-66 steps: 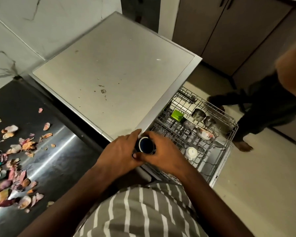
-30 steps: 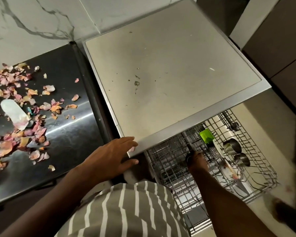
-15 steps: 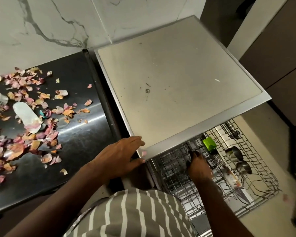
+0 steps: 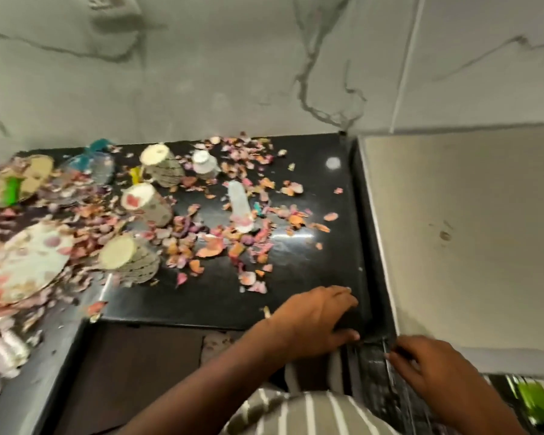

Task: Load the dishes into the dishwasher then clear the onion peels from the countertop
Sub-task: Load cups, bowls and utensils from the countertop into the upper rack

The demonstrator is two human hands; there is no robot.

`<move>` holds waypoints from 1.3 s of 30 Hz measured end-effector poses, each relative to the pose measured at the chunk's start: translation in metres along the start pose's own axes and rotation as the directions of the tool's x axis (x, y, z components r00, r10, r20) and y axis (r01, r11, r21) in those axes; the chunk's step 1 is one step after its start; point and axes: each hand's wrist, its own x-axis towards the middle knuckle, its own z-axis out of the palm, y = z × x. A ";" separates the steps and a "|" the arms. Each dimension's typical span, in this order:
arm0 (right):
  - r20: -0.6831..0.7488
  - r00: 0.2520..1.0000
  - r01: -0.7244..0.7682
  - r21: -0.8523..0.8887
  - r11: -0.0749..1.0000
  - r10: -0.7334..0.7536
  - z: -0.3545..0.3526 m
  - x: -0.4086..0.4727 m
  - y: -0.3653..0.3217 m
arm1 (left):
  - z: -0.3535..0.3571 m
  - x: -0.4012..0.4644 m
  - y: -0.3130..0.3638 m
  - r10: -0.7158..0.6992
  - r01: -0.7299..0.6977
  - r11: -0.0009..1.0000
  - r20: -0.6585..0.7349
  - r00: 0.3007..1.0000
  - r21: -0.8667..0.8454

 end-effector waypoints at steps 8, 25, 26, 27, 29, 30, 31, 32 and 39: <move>0.012 0.958 0.286 0.088 0.954 -0.288 -0.016 0.052 -0.100 | -0.022 -0.051 -0.072 -0.132 0.127 0.991 -0.138 0.982 -0.042; -0.003 0.982 0.188 0.155 0.970 -0.190 -0.014 0.083 -0.170 | -0.129 -0.053 -0.203 -0.355 0.303 0.934 -0.376 0.856 -0.190; -0.016 0.984 0.176 0.175 0.969 -0.176 -0.013 0.081 -0.171 | -0.143 -0.042 -0.216 -0.377 0.322 0.925 -0.400 0.835 -0.201; -0.024 0.986 0.165 0.191 0.968 -0.164 -0.012 0.078 -0.171 | -0.157 -0.031 -0.230 -0.405 0.343 0.914 -0.424 0.810 -0.216; -0.046 0.989 0.146 0.224 0.964 -0.140 -0.011 0.072 -0.172 | -0.184 -0.005 -0.259 -0.452 0.402 0.892 -0.471 0.758 -0.208; -0.058 0.990 0.141 0.242 0.960 -0.131 -0.011 0.069 -0.172 | -0.196 0.008 -0.272 -0.468 0.438 0.880 -0.490 0.735 -0.184; -0.069 0.991 0.133 0.256 0.957 -0.119 -0.011 0.065 -0.171 | -0.206 0.021 -0.286 -0.480 0.472 0.868 -0.502 0.719 -0.154; -0.078 0.991 0.126 0.263 0.956 -0.110 -0.011 0.063 -0.170 | -0.214 0.030 -0.298 -0.491 0.506 0.854 -0.505 0.710 -0.120; -0.205 0.979 0.057 0.321 0.945 0.010 -0.018 0.042 -0.163 | -0.227 0.084 -0.355 -0.551 0.612 0.789 -0.375 0.745 0.056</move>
